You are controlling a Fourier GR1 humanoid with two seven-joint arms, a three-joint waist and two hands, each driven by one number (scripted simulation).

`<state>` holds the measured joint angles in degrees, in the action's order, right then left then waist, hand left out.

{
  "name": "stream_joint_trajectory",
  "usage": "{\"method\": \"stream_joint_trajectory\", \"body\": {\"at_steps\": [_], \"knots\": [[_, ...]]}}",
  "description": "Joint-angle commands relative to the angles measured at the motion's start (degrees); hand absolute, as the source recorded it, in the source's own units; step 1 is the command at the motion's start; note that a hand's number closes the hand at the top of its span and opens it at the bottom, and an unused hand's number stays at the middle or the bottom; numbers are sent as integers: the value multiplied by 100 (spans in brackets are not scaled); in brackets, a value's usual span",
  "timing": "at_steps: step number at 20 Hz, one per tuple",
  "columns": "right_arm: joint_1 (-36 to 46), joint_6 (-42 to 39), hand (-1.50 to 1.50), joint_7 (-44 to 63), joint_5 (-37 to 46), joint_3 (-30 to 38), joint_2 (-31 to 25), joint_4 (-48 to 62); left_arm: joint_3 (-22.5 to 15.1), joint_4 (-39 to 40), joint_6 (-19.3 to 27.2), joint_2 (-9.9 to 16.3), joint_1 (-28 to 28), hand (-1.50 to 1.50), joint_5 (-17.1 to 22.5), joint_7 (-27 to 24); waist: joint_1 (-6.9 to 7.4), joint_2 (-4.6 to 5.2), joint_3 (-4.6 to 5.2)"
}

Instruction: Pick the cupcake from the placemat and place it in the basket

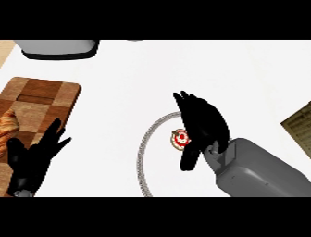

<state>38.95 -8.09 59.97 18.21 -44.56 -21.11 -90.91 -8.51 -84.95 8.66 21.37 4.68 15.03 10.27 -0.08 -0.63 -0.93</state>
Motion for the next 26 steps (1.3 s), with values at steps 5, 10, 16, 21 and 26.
{"method": "stream_joint_trajectory", "body": {"at_steps": [5,10,16,21,26], "knots": [[28,-431,-150,469,25,1,270,612,-255,422,-39,-212,512,0,-141,48,66,69,99],[-239,-230,-150,102,250,-16,389,764,-291,168,146,-211,265,0,-256,554,27,64,90],[-380,-169,-150,-103,566,-2,498,973,-64,512,-52,-188,221,0,-169,305,-1,72,95],[-617,-72,-150,-114,758,3,588,833,66,546,-155,-60,138,0,-128,471,-30,70,95],[-206,-514,150,-249,1045,-131,590,820,-26,469,-180,-172,288,0,-208,366,3,58,99]]}}
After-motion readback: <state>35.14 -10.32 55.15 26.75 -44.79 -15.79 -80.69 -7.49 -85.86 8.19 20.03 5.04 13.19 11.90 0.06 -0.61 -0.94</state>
